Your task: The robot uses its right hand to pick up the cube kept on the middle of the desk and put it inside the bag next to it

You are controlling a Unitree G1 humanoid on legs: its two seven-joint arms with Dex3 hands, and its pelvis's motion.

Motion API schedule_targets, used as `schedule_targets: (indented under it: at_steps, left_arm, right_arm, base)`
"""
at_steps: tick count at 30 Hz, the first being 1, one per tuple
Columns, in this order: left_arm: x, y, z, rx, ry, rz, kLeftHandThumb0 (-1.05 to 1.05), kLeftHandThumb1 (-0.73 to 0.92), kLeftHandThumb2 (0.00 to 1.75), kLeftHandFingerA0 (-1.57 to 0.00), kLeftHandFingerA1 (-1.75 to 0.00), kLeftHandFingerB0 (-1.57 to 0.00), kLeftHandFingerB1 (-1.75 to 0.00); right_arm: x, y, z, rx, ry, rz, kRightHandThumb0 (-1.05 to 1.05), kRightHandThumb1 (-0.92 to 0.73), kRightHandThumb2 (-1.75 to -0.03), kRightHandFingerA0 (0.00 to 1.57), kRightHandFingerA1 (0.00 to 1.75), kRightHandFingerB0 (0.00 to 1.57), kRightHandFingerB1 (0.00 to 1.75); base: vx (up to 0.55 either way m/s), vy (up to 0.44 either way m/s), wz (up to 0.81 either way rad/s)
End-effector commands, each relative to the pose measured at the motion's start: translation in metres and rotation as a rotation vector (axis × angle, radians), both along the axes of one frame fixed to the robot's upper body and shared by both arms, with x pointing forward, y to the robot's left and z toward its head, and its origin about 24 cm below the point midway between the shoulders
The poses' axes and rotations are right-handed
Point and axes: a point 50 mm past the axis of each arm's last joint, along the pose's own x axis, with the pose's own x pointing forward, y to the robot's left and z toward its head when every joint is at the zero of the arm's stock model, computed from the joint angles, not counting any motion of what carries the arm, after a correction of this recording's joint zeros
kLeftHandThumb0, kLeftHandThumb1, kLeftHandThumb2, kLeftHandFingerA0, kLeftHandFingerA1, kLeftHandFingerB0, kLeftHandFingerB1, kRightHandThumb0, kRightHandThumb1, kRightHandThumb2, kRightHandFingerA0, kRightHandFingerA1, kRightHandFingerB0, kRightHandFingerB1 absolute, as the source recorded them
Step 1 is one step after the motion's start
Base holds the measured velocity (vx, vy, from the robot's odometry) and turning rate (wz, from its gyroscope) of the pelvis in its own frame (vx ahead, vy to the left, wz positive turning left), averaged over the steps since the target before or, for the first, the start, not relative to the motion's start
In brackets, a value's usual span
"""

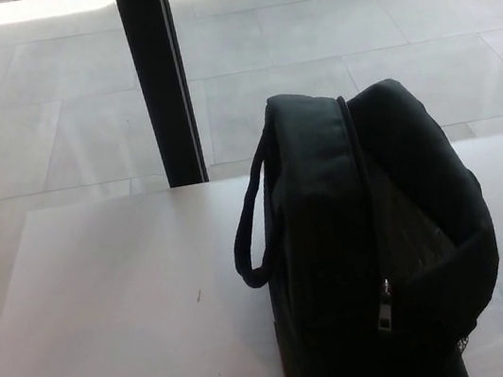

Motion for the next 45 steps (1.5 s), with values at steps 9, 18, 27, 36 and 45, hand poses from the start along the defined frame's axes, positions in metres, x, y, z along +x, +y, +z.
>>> schedule_targets:
  at_steps: [9,18,27,36,45]
  left_arm:
    - [0.001,0.004,0.003,-0.002,0.002,0.007,-0.64,0.6,0.57,-0.29,-0.5,-0.32,-0.4]
    - [0.003,0.005,0.005,0.015,-0.006,-0.008,-0.64,0.61,0.57,-0.28,-0.49,-0.3,-0.39]
    - [0.004,0.005,0.006,0.024,-0.007,-0.017,-0.66,0.56,0.6,-0.28,-0.51,-0.32,-0.41]
    - [0.006,0.005,0.01,0.053,-0.012,-0.044,-0.63,0.62,0.58,-0.29,-0.51,-0.32,-0.4]
    - [0.006,0.006,0.007,0.041,-0.005,-0.03,-0.73,0.49,0.87,-0.24,-0.56,-0.27,-0.51]
  right_arm:
    - [0.0,0.032,-0.01,0.01,-0.059,0.153,-0.43,-0.44,-0.71,0.42,0.78,0.06,0.27]
    - [-0.008,0.028,-0.022,-0.273,-0.237,0.357,-0.17,-0.71,-0.72,0.79,1.34,0.69,0.48]
    - [-0.019,0.011,-0.035,-0.405,-0.264,0.388,-0.28,-0.76,-0.73,0.81,1.59,0.82,0.75]
    - [-0.021,0.003,-0.035,-0.377,-0.359,0.404,-0.29,-0.73,-0.8,0.87,1.61,0.82,0.84]
    - [-0.004,-0.005,0.011,-0.207,-0.62,0.268,-0.2,-0.62,-0.87,0.86,1.72,0.73,1.31]
  base:
    - [0.0,0.0,0.0]
    - [0.0,0.0,0.0]
    - [0.0,0.0,0.0]
    - [0.0,0.0,0.0]
    - [0.0,0.0,0.0]
